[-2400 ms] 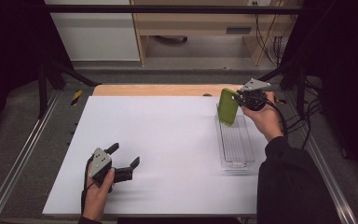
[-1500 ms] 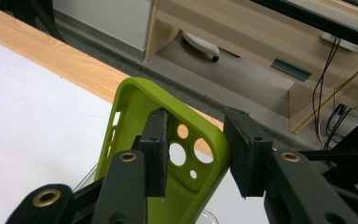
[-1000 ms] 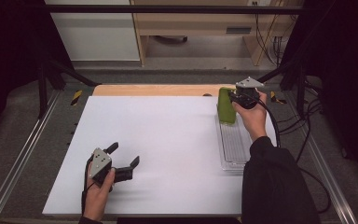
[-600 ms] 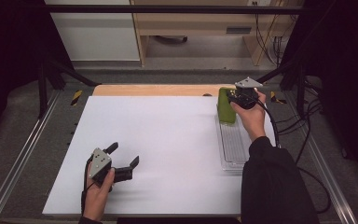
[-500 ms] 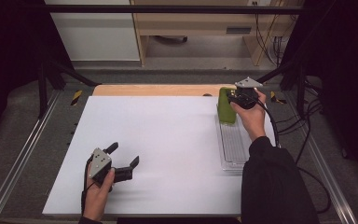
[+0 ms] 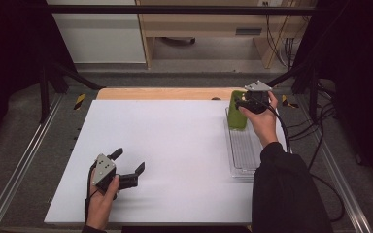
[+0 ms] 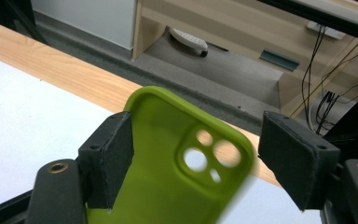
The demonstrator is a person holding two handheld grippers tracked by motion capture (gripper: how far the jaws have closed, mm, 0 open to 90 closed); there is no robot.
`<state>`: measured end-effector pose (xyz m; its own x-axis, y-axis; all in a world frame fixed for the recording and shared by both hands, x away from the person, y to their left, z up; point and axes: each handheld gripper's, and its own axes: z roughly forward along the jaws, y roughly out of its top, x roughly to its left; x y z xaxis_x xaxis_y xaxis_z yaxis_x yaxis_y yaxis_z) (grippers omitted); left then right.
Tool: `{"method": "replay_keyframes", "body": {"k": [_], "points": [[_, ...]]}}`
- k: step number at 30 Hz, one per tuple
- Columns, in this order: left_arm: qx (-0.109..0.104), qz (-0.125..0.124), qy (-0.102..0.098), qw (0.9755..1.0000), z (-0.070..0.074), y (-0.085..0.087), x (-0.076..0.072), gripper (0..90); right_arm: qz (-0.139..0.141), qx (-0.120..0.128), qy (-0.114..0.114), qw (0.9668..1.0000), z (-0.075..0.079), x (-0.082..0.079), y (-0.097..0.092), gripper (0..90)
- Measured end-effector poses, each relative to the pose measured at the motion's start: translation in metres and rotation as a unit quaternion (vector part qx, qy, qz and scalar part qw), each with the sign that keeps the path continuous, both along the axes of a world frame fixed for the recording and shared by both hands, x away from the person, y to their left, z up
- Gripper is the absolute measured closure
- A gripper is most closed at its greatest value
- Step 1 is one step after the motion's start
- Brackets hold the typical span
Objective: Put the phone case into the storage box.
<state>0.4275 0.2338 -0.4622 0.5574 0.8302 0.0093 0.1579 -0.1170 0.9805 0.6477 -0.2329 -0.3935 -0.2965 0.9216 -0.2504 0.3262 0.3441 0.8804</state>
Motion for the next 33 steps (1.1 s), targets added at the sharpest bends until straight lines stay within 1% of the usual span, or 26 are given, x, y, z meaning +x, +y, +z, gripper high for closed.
{"method": "replay_keyframes", "body": {"k": [5,10,13,17,19,21,24,26,28,30,33], "points": [[-0.001,0.000,-0.001,1.0000,0.000,0.000,0.000,3.6,-0.002,0.003,-0.005,1.0000,0.003,-0.001,0.000,24.0],[-0.001,0.000,0.000,1.0000,0.000,0.001,0.000,3.6,0.000,0.004,-0.001,1.0000,0.003,-0.002,0.001,21.9],[-0.001,0.000,0.000,1.0000,0.000,0.001,0.000,3.6,-0.003,0.013,0.006,0.9999,0.004,-0.003,0.001,19.5],[-0.001,-0.001,0.000,1.0000,0.000,0.000,0.000,3.6,-0.003,0.017,0.010,0.9998,0.004,-0.003,0.001,16.6],[-0.001,-0.001,0.000,1.0000,0.000,0.000,0.000,3.6,-0.004,0.025,0.017,0.9995,0.004,-0.004,0.001,14.8],[-0.001,-0.001,0.001,1.0000,0.000,0.000,0.000,3.5,-0.005,0.026,0.019,0.9995,0.004,-0.005,0.001,13.5],[0.000,-0.002,0.001,1.0000,0.000,0.000,0.000,3.5,-0.003,0.039,0.024,0.9990,0.005,-0.006,0.000,12.3],[-0.001,-0.002,0.001,1.0000,0.000,0.000,0.000,3.5,-0.002,0.042,0.025,0.9988,0.005,-0.008,0.001,12.1],[0.000,-0.002,0.000,1.0000,0.000,0.000,0.000,3.5,0.000,0.054,0.036,0.9979,0.005,-0.009,0.001,11.4],[0.000,-0.003,0.000,1.0000,0.000,-0.001,0.001,3.5,0.000,0.058,0.038,0.9976,0.007,-0.011,0.001,11.0],[0.001,-0.001,0.002,1.0000,0.000,-0.001,0.001,3.3,0.005,0.074,0.050,0.9960,0.011,-0.015,0.001,9.5]]}}
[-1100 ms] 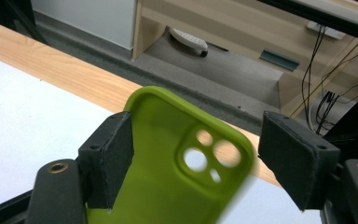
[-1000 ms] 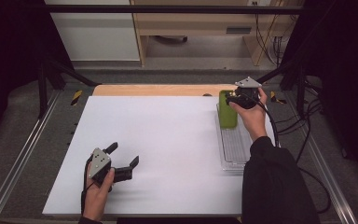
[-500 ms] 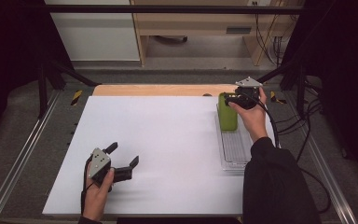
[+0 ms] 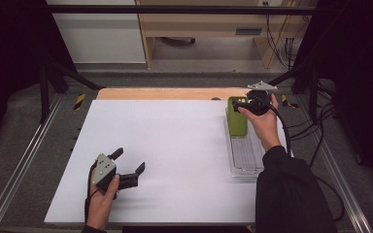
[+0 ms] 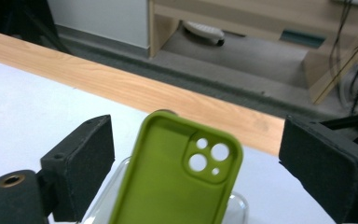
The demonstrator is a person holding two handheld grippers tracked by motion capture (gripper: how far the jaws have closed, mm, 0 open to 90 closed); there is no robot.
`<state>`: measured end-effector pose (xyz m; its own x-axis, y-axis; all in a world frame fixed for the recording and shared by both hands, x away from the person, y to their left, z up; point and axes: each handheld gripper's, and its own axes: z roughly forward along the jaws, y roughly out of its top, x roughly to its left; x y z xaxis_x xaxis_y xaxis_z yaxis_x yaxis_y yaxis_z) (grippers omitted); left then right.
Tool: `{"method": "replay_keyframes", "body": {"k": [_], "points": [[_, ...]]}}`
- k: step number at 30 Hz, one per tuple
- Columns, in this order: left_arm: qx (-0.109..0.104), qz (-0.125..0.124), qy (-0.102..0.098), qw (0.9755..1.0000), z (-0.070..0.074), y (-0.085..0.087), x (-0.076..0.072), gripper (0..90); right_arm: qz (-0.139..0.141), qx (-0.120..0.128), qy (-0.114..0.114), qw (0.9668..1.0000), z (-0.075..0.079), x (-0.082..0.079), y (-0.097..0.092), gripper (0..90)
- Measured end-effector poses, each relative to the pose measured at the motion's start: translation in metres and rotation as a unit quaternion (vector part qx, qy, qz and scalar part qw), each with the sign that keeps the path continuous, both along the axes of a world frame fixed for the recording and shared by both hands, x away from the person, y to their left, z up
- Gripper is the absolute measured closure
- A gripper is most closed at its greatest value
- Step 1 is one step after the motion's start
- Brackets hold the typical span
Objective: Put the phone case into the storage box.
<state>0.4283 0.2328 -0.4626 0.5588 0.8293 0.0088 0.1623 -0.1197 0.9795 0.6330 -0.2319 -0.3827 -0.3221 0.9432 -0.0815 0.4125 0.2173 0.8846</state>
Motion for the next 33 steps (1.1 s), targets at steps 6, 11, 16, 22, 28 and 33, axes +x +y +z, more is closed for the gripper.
{"method": "replay_keyframes", "body": {"k": [6,11,16,22,28,33], "points": [[-0.002,0.003,0.000,1.0000,0.000,0.001,0.000,3.0,0.002,0.030,0.005,0.9995,0.010,-0.008,0.000,8.1],[-0.004,0.006,0.001,1.0000,0.000,0.001,0.001,2.9,0.011,0.053,0.013,0.9984,0.016,-0.013,0.001,5.7],[-0.001,0.004,0.000,1.0000,0.000,0.001,0.001,2.6,0.017,0.064,0.008,0.9978,0.020,-0.021,0.002,5.4],[-0.005,0.006,0.001,1.0000,0.001,0.003,0.000,2.5,0.018,0.071,0.009,0.9973,0.022,-0.030,-0.001,4.8],[-0.008,0.012,0.003,0.9999,0.001,0.006,-0.001,2.3,0.013,0.079,0.001,0.9968,0.027,-0.042,-0.001,5.0],[-0.015,0.020,0.007,0.9997,0.001,0.011,-0.001,2.3,0.017,0.091,-0.003,0.9957,0.034,-0.050,-0.003,4.8]]}}
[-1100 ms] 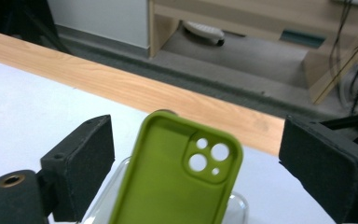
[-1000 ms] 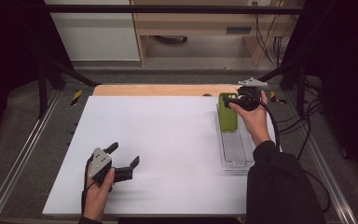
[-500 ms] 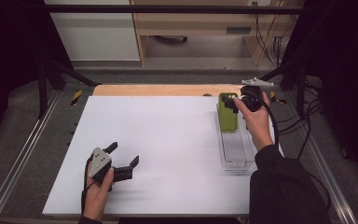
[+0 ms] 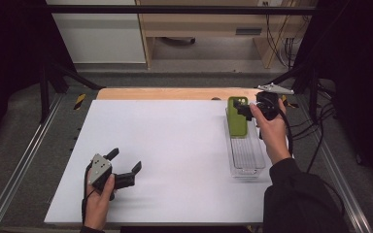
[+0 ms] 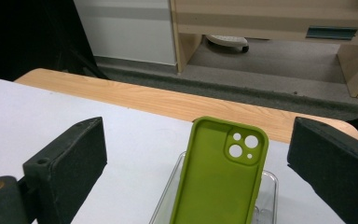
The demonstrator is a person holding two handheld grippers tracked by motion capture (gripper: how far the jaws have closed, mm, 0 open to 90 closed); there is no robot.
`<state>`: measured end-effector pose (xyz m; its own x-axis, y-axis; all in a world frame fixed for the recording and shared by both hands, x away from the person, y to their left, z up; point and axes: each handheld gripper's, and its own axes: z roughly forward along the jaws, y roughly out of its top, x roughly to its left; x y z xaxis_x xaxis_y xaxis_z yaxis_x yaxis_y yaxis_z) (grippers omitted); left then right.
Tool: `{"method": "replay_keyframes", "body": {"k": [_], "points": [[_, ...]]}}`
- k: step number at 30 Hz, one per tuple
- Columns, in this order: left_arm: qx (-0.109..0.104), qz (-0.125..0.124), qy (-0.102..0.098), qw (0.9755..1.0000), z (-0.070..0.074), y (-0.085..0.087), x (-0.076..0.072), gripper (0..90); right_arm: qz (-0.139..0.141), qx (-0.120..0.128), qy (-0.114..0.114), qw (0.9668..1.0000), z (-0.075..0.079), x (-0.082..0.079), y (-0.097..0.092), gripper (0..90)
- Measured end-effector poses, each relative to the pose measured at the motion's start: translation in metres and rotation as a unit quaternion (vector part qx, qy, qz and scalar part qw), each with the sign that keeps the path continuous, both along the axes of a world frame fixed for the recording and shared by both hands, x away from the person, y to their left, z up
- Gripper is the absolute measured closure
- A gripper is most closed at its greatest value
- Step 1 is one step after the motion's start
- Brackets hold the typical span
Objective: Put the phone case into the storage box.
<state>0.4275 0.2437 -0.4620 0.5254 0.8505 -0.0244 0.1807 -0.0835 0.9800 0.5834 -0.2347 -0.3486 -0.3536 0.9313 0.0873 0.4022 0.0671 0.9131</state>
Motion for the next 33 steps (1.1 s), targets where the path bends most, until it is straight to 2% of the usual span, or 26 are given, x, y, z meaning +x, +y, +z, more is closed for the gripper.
{"method": "replay_keyframes", "body": {"k": [14,22,33], "points": [[-0.001,0.000,0.000,1.0000,0.000,0.001,0.000,2.3,0.005,0.005,-0.004,1.0000,0.006,-0.007,0.000,4.3],[-0.001,-0.002,0.000,1.0000,0.000,0.000,0.000,2.3,0.009,0.000,-0.007,0.9999,0.007,-0.010,0.006,4.3],[0.000,-0.003,0.000,1.0000,0.000,0.000,0.000,2.3,0.014,0.008,-0.020,0.9997,0.008,-0.015,0.017,4.3]]}}
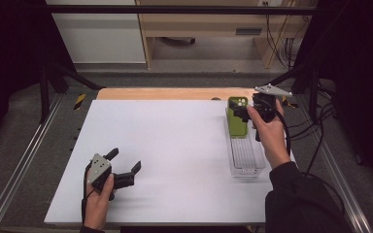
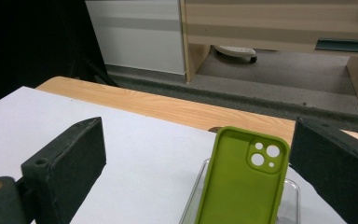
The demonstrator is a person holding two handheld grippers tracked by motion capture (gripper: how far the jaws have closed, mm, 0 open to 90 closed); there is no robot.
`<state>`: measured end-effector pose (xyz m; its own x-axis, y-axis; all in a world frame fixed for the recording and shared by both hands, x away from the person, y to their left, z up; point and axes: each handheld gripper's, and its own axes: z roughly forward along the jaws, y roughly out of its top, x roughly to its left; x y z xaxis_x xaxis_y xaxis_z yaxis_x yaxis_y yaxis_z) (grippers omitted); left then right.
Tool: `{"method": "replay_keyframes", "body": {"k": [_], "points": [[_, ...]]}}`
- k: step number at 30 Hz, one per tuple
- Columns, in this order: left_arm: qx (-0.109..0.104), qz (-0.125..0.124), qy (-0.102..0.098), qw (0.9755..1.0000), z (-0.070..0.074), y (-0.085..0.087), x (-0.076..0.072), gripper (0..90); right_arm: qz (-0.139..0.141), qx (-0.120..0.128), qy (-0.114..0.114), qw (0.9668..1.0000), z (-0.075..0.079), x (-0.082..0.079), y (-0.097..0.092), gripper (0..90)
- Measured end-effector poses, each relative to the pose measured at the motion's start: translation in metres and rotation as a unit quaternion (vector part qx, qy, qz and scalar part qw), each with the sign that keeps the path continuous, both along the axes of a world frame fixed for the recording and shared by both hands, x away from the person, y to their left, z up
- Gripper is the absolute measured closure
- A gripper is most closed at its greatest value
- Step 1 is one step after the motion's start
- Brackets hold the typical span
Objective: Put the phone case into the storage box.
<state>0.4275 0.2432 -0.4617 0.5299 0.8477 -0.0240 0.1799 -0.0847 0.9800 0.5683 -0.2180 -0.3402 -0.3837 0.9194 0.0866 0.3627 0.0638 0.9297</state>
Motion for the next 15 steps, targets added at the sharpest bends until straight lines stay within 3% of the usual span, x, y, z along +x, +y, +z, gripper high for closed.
{"method": "replay_keyframes", "body": {"k": [15], "points": [[-0.003,0.000,-0.002,1.0000,0.001,0.000,0.000,2.3,0.023,0.002,-0.002,0.9997,0.002,-0.007,0.021,3.9]]}}
